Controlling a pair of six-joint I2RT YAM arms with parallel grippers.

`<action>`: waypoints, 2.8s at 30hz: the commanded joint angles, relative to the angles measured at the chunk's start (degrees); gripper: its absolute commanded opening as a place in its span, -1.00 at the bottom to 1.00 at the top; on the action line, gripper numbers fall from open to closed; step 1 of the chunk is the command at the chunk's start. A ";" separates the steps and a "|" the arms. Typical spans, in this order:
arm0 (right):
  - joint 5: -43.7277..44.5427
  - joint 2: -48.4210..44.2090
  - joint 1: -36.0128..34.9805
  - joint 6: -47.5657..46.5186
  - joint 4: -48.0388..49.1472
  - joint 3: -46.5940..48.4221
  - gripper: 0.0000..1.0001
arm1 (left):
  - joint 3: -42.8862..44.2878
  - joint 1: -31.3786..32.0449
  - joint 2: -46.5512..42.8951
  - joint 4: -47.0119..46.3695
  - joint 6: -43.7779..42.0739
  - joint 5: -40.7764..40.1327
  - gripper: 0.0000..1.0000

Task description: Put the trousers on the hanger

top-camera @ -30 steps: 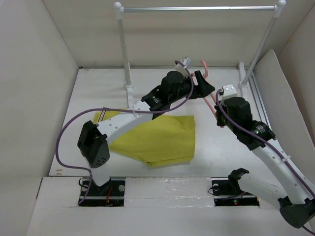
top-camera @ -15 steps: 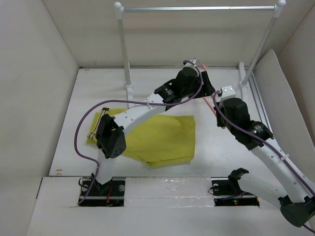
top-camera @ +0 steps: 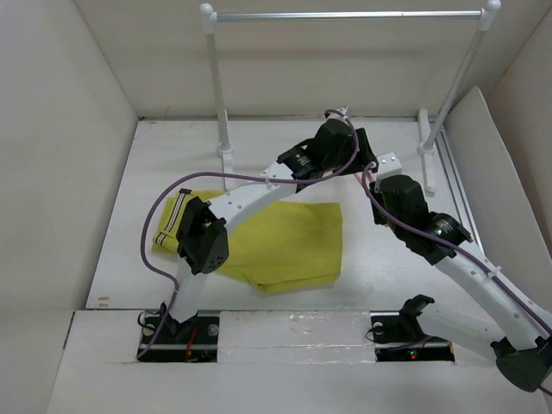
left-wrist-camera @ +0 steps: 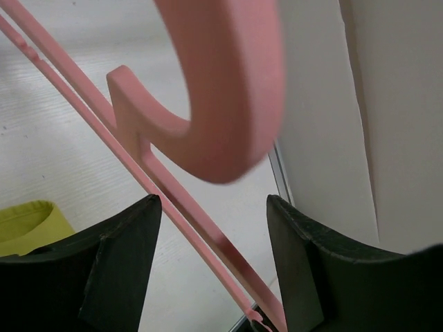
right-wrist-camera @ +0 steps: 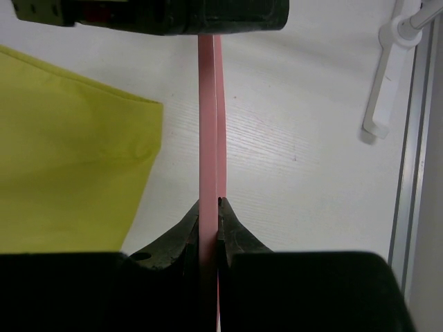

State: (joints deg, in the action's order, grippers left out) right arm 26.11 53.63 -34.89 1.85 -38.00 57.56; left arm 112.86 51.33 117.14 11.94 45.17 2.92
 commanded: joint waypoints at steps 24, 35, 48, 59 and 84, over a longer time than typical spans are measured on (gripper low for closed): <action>-24.25 -8.71 9.31 -1.14 -9.64 3.09 0.54 | -36.20 0.35 -16.15 -25.12 8.88 3.32 -1.00; -49.81 -5.11 13.27 -9.83 -9.81 3.78 0.76 | -45.01 2.19 -16.33 -29.69 12.66 1.74 -1.00; -45.62 -2.23 16.70 0.52 13.61 -13.78 -1.00 | -55.02 5.45 -16.33 -34.97 20.74 -5.38 -1.00; -47.19 14.39 18.01 6.24 35.98 -25.66 0.06 | -60.74 7.12 -14.57 -36.47 24.88 -11.61 -1.00; -62.93 26.28 18.63 18.81 58.58 -35.76 -1.00 | -58.54 9.31 -16.68 -26.89 17.15 -27.70 -1.00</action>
State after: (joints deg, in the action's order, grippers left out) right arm -30.22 81.89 -17.98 19.33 18.85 22.85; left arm 53.30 61.01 103.09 -19.81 64.12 -21.02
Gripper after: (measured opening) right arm 0.036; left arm 0.050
